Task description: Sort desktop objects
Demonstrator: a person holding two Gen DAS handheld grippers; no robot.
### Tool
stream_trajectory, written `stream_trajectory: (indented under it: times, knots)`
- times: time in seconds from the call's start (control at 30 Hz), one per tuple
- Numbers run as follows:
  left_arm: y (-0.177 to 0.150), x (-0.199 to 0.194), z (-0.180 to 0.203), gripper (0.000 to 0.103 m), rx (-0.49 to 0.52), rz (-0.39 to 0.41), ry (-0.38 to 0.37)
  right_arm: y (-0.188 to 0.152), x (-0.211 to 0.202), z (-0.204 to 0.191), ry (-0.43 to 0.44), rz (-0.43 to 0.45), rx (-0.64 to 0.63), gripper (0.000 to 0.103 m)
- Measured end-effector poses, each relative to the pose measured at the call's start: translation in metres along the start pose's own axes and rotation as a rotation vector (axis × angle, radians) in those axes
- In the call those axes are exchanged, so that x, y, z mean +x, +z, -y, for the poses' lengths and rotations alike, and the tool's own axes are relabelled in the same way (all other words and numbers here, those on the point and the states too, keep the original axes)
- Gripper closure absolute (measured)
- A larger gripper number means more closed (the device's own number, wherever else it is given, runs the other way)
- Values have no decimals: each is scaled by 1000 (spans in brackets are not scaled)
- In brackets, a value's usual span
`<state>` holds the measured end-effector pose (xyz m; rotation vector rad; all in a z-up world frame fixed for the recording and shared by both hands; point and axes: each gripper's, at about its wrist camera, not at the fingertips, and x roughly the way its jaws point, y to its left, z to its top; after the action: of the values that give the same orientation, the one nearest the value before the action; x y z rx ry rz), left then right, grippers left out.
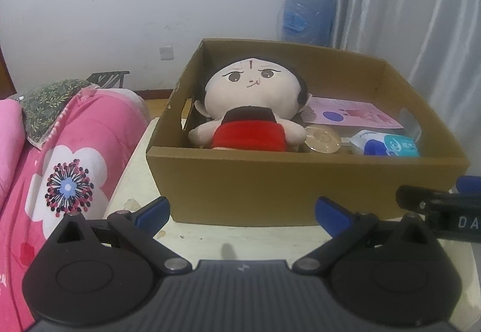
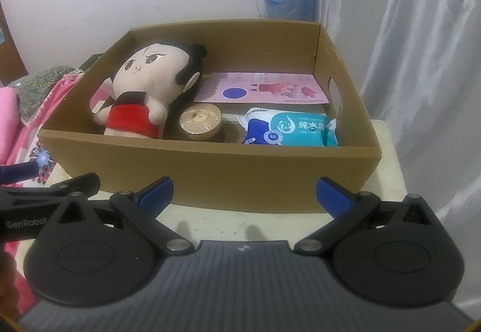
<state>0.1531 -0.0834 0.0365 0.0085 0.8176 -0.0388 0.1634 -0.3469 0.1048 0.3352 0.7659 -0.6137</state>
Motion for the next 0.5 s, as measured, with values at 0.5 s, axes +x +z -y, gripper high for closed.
stream_trajectory:
  times: [0.5]
  knots:
    - [1, 8, 8, 0, 16, -29, -19, -1, 4, 5, -7, -14, 24, 1]
